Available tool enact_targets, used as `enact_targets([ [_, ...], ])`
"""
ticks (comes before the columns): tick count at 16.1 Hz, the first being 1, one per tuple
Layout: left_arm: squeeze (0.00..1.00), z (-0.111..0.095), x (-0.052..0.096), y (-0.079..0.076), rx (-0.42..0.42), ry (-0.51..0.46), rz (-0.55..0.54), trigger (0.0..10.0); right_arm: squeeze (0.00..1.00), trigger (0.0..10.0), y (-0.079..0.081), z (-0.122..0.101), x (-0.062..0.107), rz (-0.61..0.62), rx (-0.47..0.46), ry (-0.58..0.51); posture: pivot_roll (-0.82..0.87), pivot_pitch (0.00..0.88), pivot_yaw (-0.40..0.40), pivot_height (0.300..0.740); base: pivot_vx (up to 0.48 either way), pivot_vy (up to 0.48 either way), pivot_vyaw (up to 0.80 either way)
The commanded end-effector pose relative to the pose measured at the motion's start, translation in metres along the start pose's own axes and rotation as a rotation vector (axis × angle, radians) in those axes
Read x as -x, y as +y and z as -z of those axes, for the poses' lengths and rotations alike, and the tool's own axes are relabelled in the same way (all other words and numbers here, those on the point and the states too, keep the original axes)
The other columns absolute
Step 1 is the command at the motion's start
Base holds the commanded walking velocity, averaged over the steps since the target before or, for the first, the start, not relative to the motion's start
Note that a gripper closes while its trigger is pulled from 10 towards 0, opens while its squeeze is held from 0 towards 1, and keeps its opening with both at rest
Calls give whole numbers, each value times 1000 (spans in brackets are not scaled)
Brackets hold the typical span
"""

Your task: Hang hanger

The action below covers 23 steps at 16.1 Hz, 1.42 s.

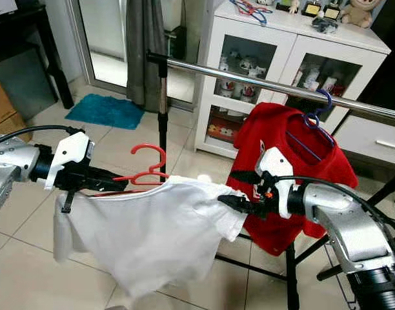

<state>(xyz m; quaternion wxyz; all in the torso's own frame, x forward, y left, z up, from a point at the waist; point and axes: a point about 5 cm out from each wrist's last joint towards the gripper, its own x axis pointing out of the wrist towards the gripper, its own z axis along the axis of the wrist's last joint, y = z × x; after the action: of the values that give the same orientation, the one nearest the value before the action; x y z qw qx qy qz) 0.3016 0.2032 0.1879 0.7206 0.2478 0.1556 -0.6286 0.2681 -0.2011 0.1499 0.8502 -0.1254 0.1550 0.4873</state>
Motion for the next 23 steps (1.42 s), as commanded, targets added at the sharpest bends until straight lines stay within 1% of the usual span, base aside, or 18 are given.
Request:
enact_targets([
  [1,0,-5,6,2,-24,-4,-28,0,0,10000,-2,3,3,6,-11,6,-19,0,-107,740,0,0,0],
  [5,0,-6,10,3,-21,0,-43,0,0,10000,-6,17,4,40,-44,76,-19,0,-110,740,0,0,0],
  [8,0,-7,10,3,-21,-1,-46,0,0,0,-9,22,2,65,-57,94,-18,0,-112,740,0,0,0],
  [12,0,-6,10,4,-19,0,-48,0,0,0,-11,25,0,66,-69,105,-16,0,-116,740,0,0,0],
  [23,0,-7,9,6,-23,0,-47,0,0,0,-12,29,0,60,-76,113,-18,0,-115,740,0,0,0],
])
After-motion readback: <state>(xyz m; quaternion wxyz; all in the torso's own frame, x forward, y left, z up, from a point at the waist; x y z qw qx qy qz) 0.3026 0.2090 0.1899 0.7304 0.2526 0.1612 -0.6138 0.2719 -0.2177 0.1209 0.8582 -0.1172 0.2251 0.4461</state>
